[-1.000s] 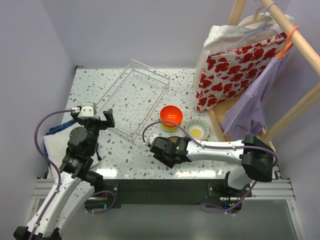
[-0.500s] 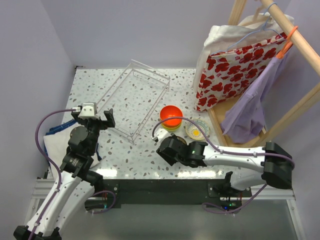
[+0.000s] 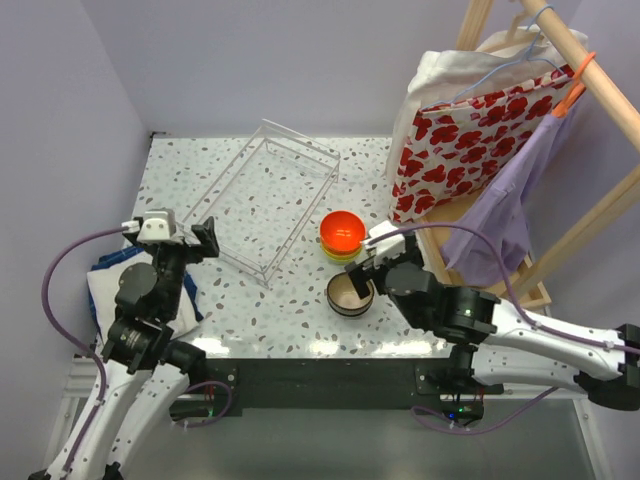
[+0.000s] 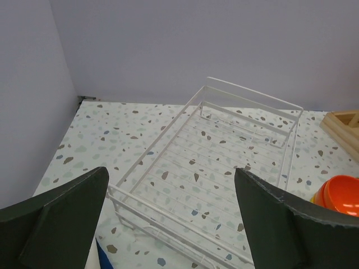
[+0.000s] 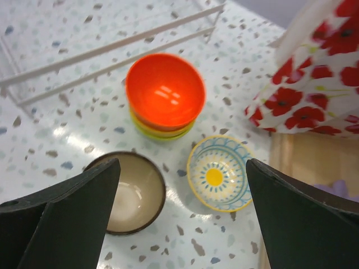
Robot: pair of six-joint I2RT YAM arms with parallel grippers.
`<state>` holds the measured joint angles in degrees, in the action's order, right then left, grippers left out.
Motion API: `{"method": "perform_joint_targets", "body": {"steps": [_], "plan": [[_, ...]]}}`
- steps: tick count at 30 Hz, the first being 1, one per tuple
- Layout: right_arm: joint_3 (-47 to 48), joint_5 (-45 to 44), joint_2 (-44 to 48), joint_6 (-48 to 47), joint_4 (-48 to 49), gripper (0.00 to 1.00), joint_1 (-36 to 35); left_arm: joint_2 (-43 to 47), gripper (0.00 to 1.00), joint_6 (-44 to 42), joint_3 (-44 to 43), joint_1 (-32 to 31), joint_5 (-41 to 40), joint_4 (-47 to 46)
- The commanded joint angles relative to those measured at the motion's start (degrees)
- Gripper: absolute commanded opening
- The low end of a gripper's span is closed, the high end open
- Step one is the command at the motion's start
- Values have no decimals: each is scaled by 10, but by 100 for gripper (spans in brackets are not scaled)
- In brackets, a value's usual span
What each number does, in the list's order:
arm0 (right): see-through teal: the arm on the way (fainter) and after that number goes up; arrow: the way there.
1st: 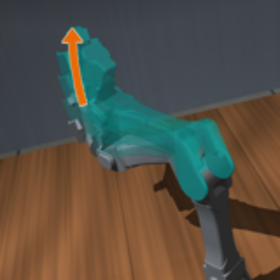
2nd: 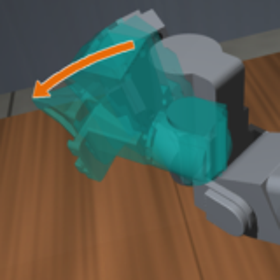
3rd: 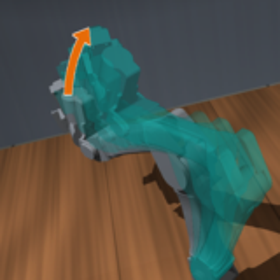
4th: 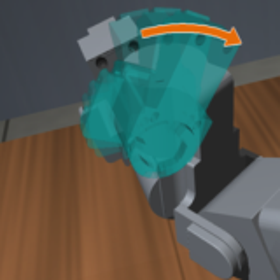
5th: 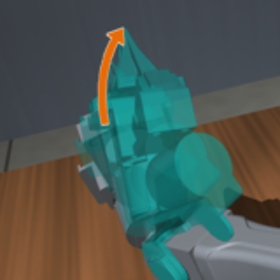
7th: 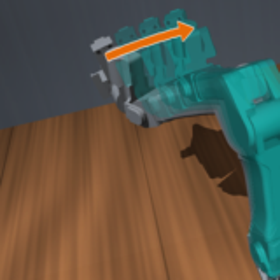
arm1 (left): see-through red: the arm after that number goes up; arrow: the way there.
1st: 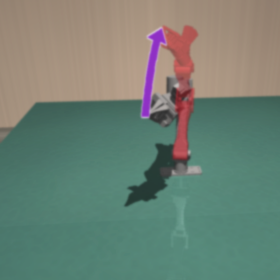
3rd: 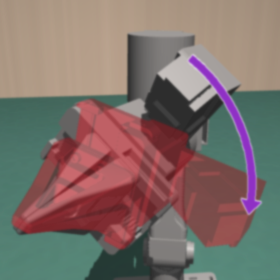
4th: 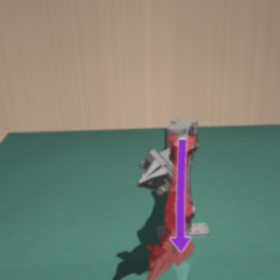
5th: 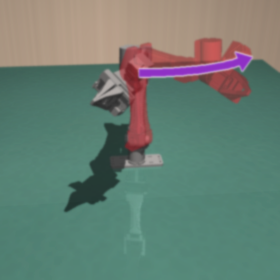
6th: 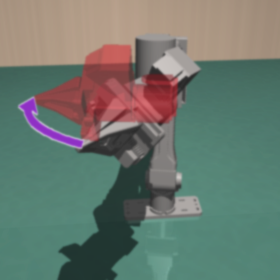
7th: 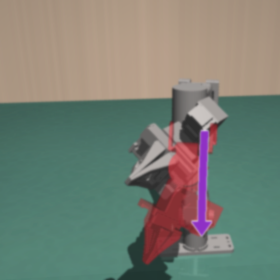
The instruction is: Unload the bowls from the dish rack
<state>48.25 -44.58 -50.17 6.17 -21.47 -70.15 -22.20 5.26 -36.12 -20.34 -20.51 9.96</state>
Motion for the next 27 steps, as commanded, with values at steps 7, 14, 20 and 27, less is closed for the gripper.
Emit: {"method": "perform_joint_targets", "body": {"steps": [7,14,20,27], "plan": [[-99,-148,221,-54,78,99,1,110,100,-17,-12,-1,-33,61],[-144,-154,267,-95,139,99,1,188,100,-11,48,-1,-40,26],[-179,-164,301,-132,195,99,2,218,100,-12,69,-1,-57,18],[-217,-179,343,-194,264,99,2,243,100,-17,77,-1,-87,18]]}}
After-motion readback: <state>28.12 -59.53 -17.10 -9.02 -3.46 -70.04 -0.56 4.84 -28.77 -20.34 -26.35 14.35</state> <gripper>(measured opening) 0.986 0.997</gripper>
